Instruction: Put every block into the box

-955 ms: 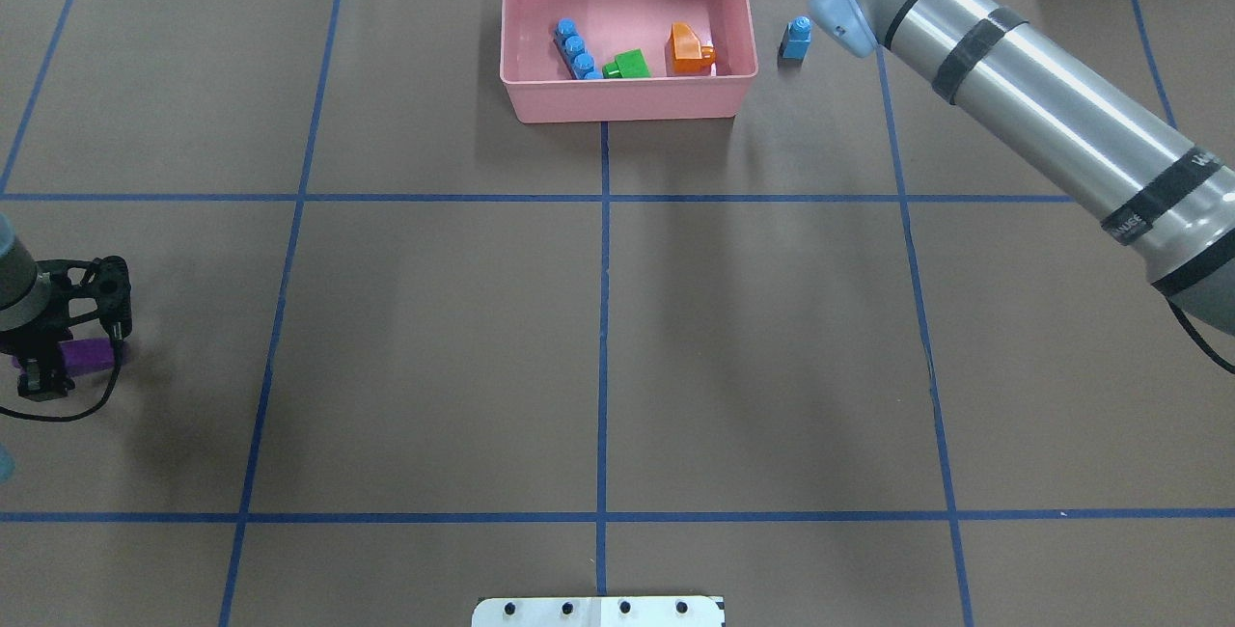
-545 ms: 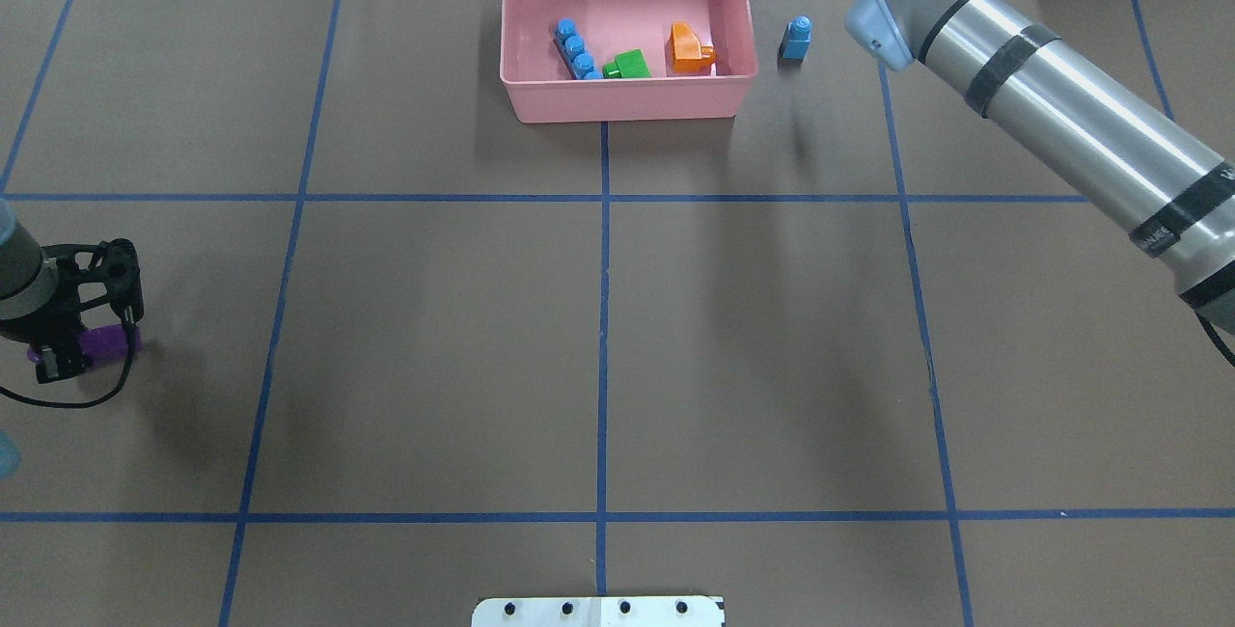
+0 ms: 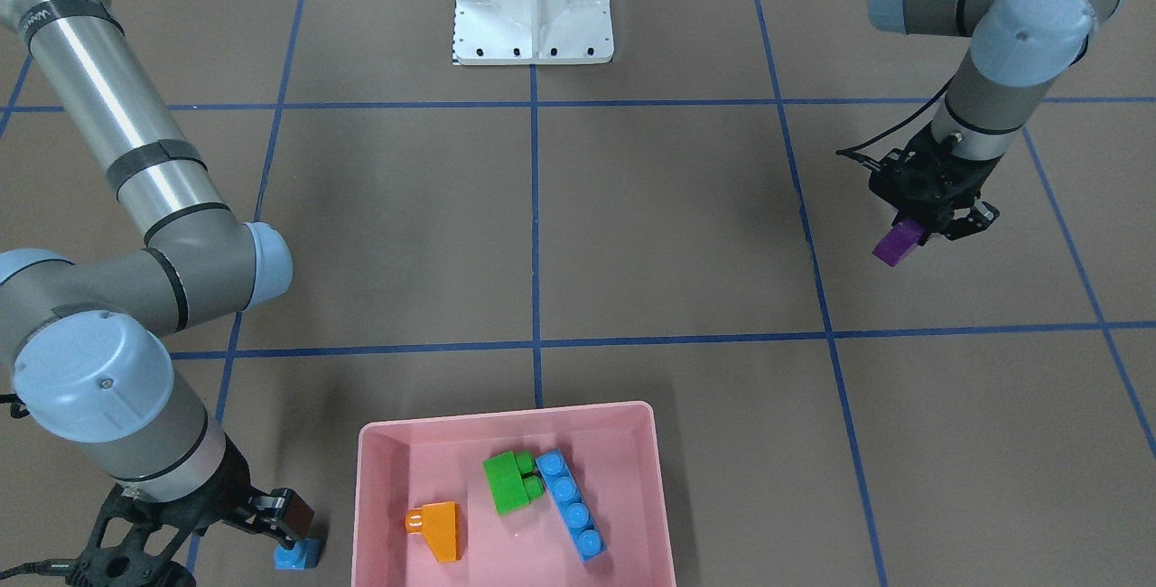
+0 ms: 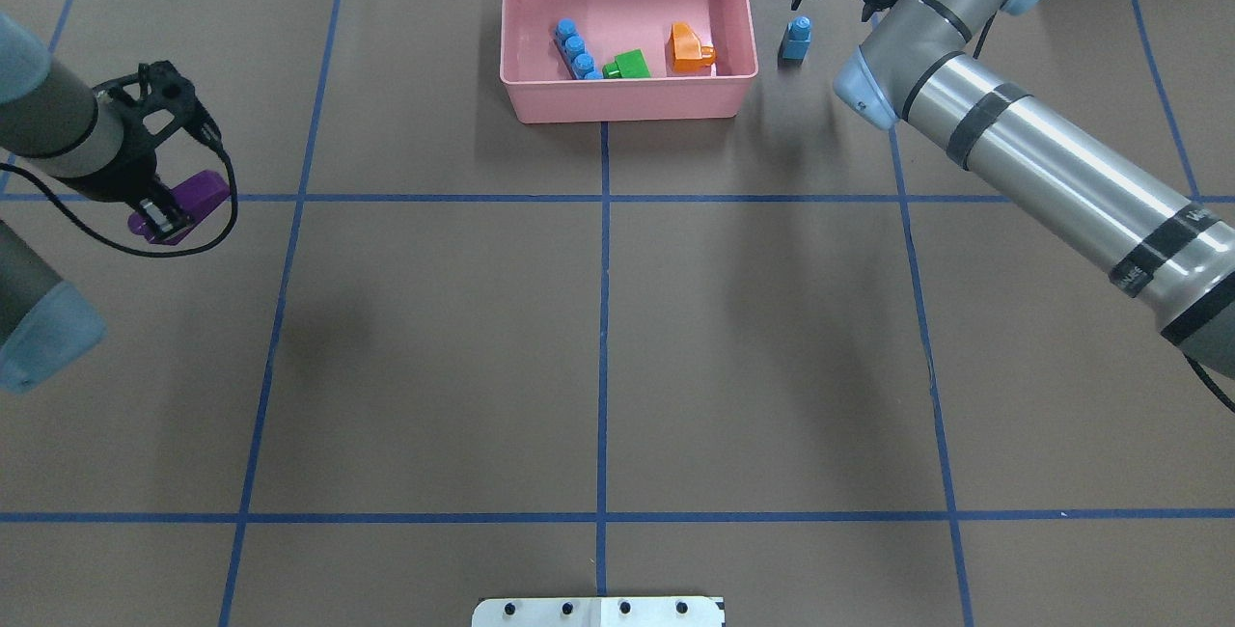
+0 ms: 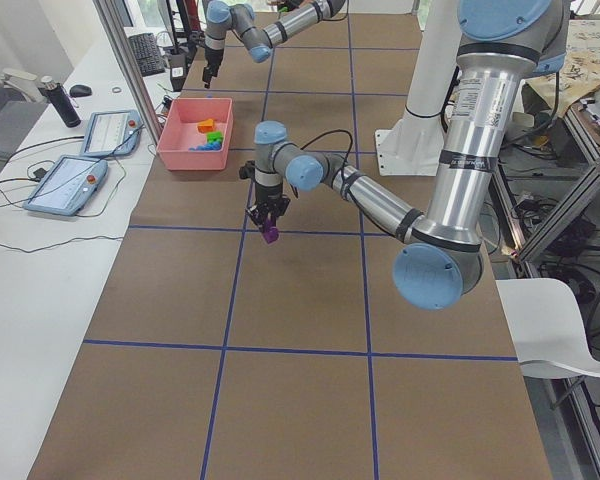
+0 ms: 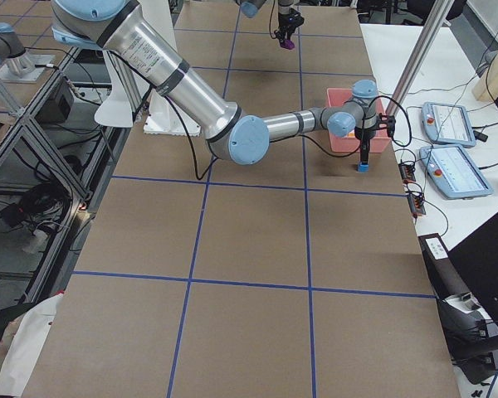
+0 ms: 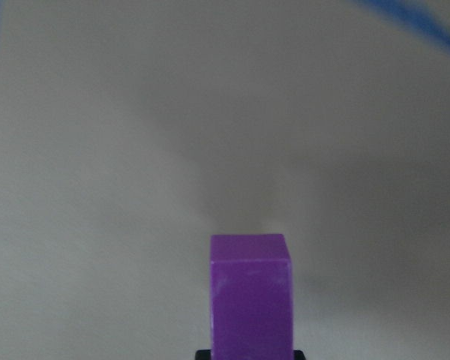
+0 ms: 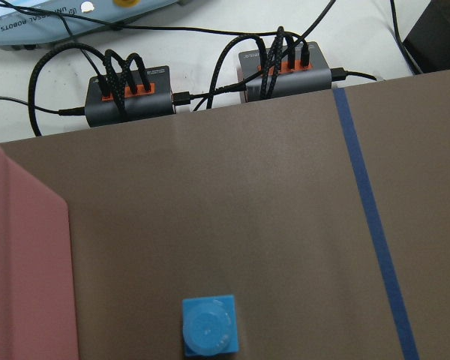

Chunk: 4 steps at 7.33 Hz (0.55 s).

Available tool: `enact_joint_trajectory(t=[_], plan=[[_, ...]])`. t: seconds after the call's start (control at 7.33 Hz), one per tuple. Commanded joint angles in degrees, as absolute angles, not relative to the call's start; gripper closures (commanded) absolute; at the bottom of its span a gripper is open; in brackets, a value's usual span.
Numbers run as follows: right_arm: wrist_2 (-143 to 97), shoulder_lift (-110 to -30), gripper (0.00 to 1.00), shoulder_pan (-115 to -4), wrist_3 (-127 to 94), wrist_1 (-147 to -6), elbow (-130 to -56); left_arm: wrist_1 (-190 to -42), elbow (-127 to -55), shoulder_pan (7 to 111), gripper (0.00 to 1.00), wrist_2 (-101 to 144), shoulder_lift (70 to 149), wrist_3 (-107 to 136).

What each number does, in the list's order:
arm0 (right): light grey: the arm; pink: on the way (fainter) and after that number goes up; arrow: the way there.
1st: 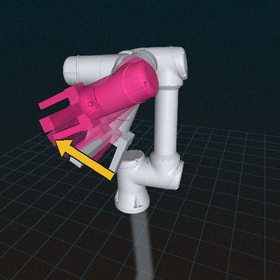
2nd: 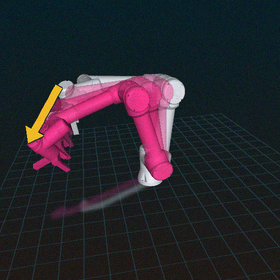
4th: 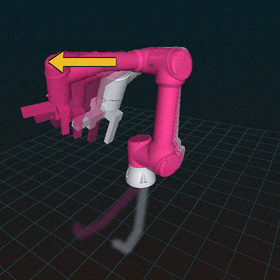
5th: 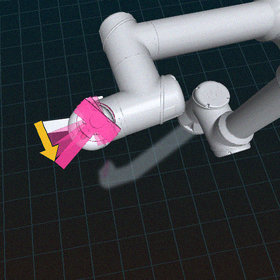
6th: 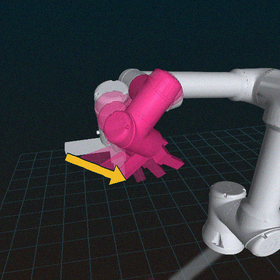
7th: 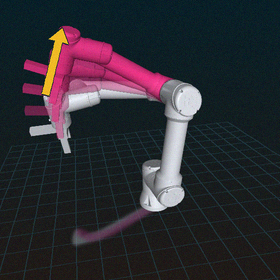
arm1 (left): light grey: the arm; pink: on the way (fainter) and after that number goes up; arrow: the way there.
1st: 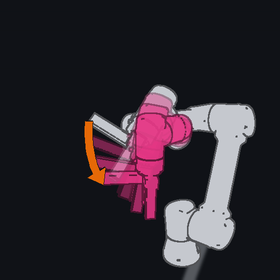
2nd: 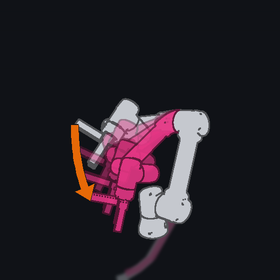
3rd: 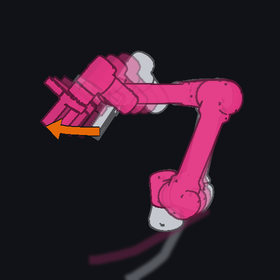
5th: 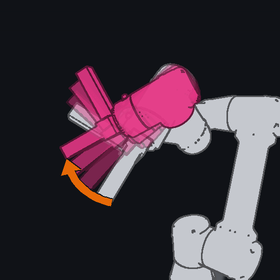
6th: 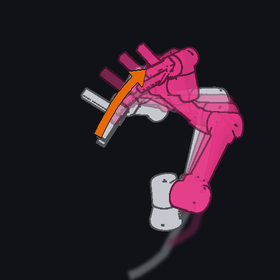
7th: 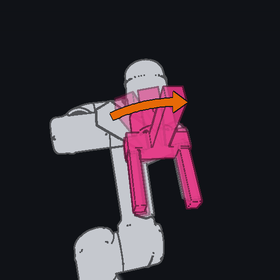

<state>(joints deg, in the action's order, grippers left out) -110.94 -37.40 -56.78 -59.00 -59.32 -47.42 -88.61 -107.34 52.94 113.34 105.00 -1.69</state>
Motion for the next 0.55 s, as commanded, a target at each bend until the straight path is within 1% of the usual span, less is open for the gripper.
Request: enact_joint_trajectory(t=[0.0,0.14,0.41], plan=[[-108.4,-37.2,0.00,-54.9,-59.1,-55.0,-43.4,-86.1,-103.4,53.7,1.00,113.3,116.0,9.2],[-106.2,-35.7,0.00,-53.5,-59.1,-55.0,-41.9,-86.3,-101.5,53.7,1.00,113.2,117.1,9.5],[-104.5,-34.7,0.00,-53.1,-59.1,-52.3,-38.7,-86.3,-100.9,53.6,1.00,113.1,117.6,9.5]])
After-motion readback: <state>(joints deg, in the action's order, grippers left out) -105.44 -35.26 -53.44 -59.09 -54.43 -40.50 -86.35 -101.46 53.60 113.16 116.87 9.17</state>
